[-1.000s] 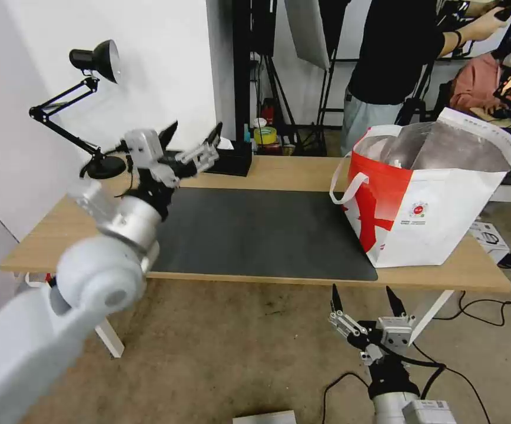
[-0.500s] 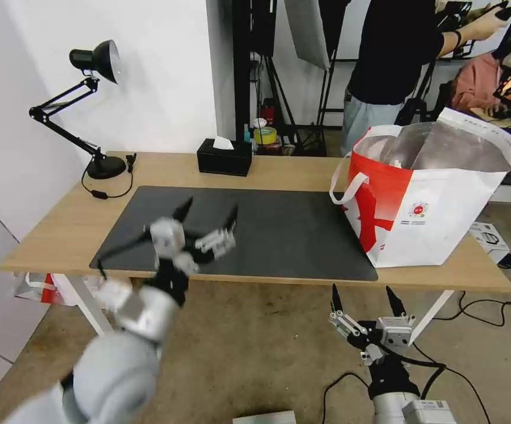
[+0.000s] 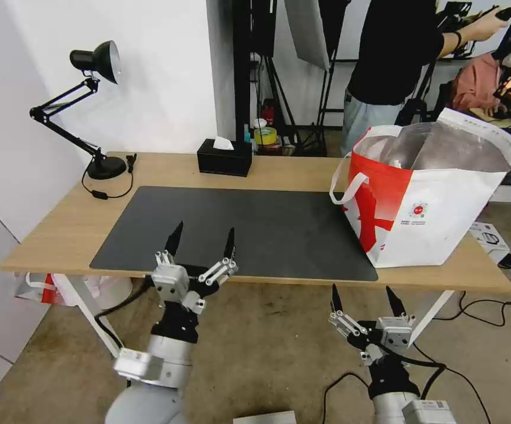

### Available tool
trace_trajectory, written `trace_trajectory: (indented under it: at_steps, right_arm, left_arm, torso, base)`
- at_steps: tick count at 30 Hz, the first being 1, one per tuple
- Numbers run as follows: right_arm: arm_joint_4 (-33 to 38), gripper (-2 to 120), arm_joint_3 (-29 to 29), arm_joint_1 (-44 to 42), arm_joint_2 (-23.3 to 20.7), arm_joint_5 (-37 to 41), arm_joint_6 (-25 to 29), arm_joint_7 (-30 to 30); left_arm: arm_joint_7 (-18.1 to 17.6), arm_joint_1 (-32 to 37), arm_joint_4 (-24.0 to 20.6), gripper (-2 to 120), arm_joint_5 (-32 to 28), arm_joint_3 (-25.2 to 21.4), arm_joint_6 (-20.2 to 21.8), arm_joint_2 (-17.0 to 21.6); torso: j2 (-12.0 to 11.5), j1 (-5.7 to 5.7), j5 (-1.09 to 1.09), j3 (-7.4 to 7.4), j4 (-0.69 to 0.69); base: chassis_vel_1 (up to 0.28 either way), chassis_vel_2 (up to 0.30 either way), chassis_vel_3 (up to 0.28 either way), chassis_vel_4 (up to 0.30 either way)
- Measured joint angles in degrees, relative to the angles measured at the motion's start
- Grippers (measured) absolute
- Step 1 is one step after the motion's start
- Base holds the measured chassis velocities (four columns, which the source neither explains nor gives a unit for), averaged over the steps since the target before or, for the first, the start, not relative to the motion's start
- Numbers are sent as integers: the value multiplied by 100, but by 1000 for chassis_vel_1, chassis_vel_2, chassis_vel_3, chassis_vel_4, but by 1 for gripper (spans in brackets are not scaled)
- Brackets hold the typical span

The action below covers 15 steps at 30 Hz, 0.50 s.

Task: Pick up the trash from the table and place it into the takeout bag.

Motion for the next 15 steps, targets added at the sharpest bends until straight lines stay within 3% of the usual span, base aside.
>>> trace_trajectory:
  at_steps: [4, 15]
  right_arm:
    - [0, 100, 0, 0, 0, 0, 0, 0]
    - [0, 100, 0, 0, 0, 0, 0, 0]
  left_arm:
    - [155, 40, 95, 100, 185, -20, -140, -117]
    - [107, 469, 163, 100, 712, -58, -141, -393]
  torso:
    - [0, 0, 0, 0, -1]
    - [-1, 0, -1, 0, 0]
  base:
    - [0, 0, 0, 0]
    - [0, 0, 0, 0]
